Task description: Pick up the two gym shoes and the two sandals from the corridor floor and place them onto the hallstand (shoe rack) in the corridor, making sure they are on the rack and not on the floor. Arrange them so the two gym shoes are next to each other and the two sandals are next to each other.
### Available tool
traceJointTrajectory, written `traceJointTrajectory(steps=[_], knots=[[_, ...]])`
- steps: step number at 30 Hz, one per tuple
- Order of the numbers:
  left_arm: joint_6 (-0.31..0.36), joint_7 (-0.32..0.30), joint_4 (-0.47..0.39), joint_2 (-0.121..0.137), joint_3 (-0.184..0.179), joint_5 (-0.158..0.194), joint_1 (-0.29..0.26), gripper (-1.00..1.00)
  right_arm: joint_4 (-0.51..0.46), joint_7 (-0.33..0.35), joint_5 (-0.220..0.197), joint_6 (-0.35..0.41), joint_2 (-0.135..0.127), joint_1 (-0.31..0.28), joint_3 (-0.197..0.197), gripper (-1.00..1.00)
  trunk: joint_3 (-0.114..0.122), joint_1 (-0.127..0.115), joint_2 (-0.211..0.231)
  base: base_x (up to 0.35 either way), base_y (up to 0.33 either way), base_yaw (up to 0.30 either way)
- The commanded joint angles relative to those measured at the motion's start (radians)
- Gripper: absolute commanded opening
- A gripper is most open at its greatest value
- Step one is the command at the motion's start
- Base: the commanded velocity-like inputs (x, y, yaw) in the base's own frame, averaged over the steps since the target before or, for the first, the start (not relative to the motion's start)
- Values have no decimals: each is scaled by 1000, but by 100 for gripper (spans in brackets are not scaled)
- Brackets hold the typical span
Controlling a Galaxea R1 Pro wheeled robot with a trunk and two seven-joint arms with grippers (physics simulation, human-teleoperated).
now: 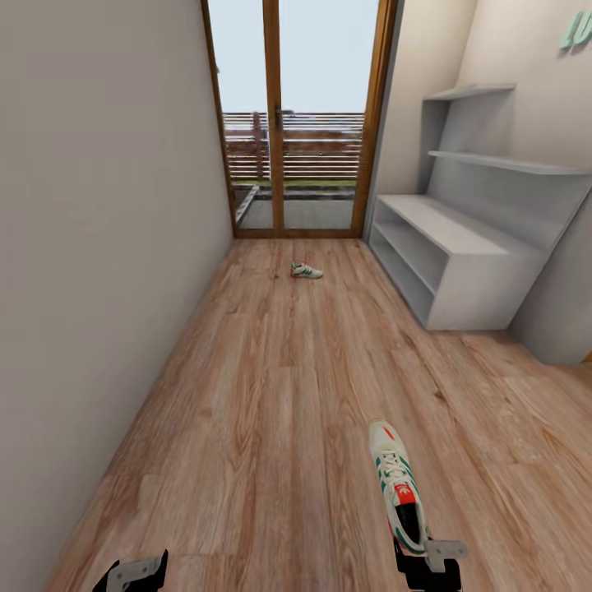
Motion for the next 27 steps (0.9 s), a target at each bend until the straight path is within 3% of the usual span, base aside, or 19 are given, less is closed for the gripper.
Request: traceJointTrajectory(steps=[1, 27], knots=[[-2, -6, 1, 0, 1, 10, 0, 100, 1, -4, 11, -3, 0, -1, -7, -100, -1, 0, 0, 336, 0, 0], [-2, -6, 0, 0, 1, 10, 0, 100, -1, -4, 10, -3, 1, -1, -7, -100, -1, 0, 0, 336, 0, 0]])
